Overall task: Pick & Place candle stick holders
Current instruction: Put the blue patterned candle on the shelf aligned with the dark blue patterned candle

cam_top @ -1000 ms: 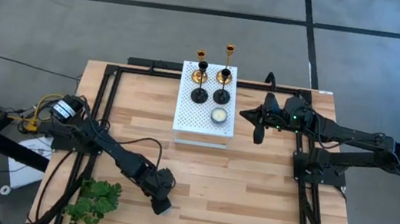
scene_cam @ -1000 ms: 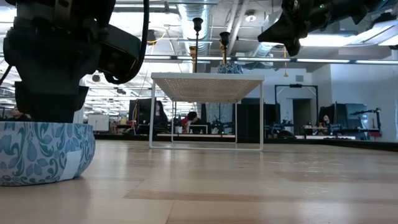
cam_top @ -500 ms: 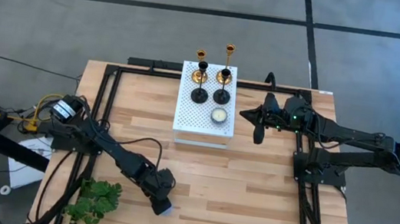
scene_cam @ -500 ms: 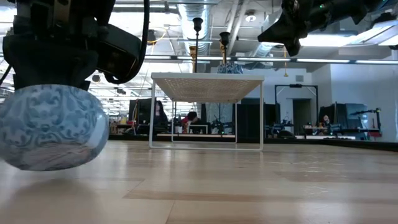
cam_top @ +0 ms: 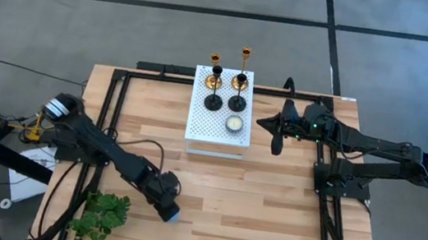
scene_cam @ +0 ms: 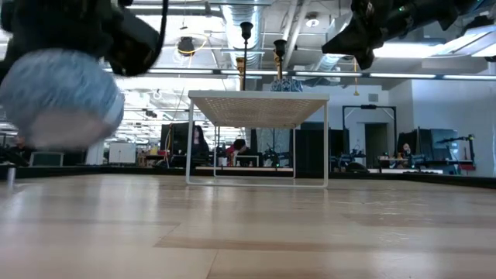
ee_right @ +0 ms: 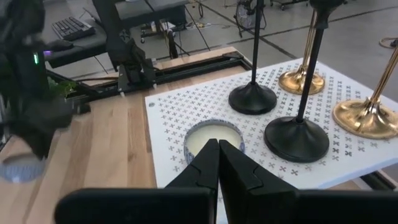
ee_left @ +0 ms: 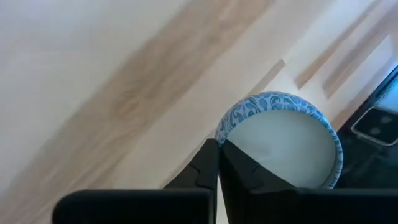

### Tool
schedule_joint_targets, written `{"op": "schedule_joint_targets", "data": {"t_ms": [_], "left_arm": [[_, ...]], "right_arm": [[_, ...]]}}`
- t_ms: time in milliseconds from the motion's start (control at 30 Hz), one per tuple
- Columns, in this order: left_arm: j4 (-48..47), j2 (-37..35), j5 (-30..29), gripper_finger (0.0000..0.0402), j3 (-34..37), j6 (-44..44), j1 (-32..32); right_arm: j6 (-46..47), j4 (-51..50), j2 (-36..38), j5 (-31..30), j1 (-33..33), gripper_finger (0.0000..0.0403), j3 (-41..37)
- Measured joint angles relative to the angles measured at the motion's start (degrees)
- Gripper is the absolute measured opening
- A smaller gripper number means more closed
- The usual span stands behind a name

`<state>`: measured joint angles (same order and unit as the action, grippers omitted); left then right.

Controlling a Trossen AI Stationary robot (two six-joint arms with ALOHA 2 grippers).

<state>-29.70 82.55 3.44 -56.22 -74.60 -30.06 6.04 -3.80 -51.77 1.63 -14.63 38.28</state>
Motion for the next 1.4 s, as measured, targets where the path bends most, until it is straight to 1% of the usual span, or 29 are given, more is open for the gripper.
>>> {"op": "schedule_joint_targets", "data": {"t_ms": [100,200,300,467,700,900,1067,1200,1267,1400], "left_arm": [[-7.5,-3.9,-3.0,0.0003,-1.6,-1.7,0.2],[-16.4,-6.0,-5.9,0.0002,-6.0,-2.0,1.3],[-24.8,-6.6,-6.4,0.0002,-11.0,-1.3,3.8],[-34.4,-6.5,-6.6,0.0002,-19.7,4.0,9.4],[-45.4,-5.8,-11.5,0.0002,-31.0,12.7,16.9],[-52.0,-1.1,-13.5,0.0002,-40.7,21.1,24.3],[-53.8,4.0,-13.5,0.0002,-46.9,28.2,30.3],[-53.8,7.9,-14.6,0.0002,-50.6,32.2,34.1],[-53.9,9.4,-15.0,0.0002,-51.8,32.8,35.9],[-53.8,12.2,-15.1,0.0002,-52.9,34.2,38.4]], "right_arm": [[0.0,-1.4,0.0,-0.1,0.0,0.0,0.0],[0.0,-2.6,0.0,-0.1,0.0,0.0,0.0],[0.0,-3.2,0.0,-0.1,0.0,0.0,0.0],[0.0,-3.3,0.0,-0.2,0.0,0.0,0.0],[0.0,-3.7,0.0,-0.2,0.0,0.0,0.0],[0.0,-3.7,0.0,-0.2,0.0,0.0,0.0],[0.0,-4.0,0.0,-0.2,0.0,0.0,0.0],[-0.2,-4.1,0.0,-0.2,0.0,0.0,0.0],[-0.6,-4.1,0.0,-0.2,0.0,0.0,0.0],[-0.6,-4.7,0.0,-0.2,0.0,0.0,0.0]]}}
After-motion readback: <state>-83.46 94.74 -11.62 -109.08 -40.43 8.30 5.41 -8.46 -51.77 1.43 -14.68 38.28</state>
